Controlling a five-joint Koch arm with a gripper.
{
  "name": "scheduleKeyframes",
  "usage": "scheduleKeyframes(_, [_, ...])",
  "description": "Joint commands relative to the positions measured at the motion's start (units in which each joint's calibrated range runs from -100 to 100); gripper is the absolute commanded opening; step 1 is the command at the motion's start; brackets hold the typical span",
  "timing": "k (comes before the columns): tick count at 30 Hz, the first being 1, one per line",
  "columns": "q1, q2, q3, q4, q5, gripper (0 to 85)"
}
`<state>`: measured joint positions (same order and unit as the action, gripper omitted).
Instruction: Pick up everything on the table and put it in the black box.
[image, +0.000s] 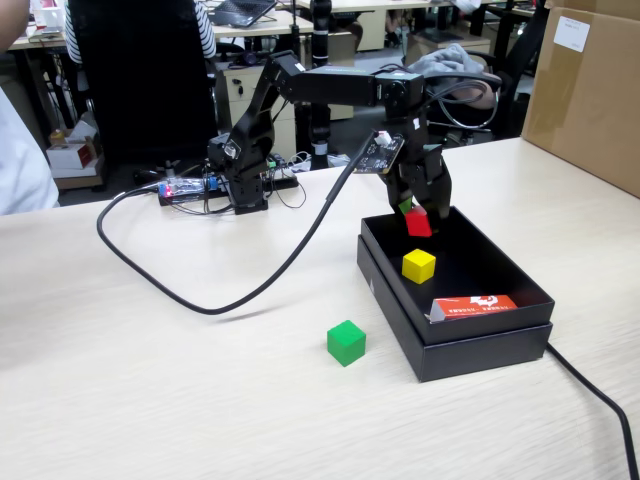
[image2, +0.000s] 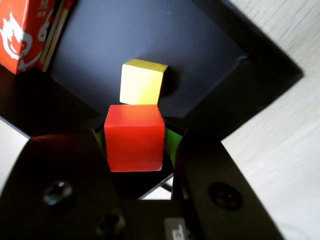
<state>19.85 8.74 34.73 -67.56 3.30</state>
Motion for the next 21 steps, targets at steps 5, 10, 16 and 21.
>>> scheduleKeyframes(5, [0.3, 3.8, 6.4, -1.8, 0.4, 13.8])
scheduleKeyframes(10, [-0.2, 5.7, 6.4, -2.0, 0.9, 34.2])
scheduleKeyframes(16, [-0.6, 2.2, 6.3, -2.0, 2.0, 39.8])
scheduleKeyframes(21, [-2.4, -7.9, 5.1, -2.0, 2.1, 39.6])
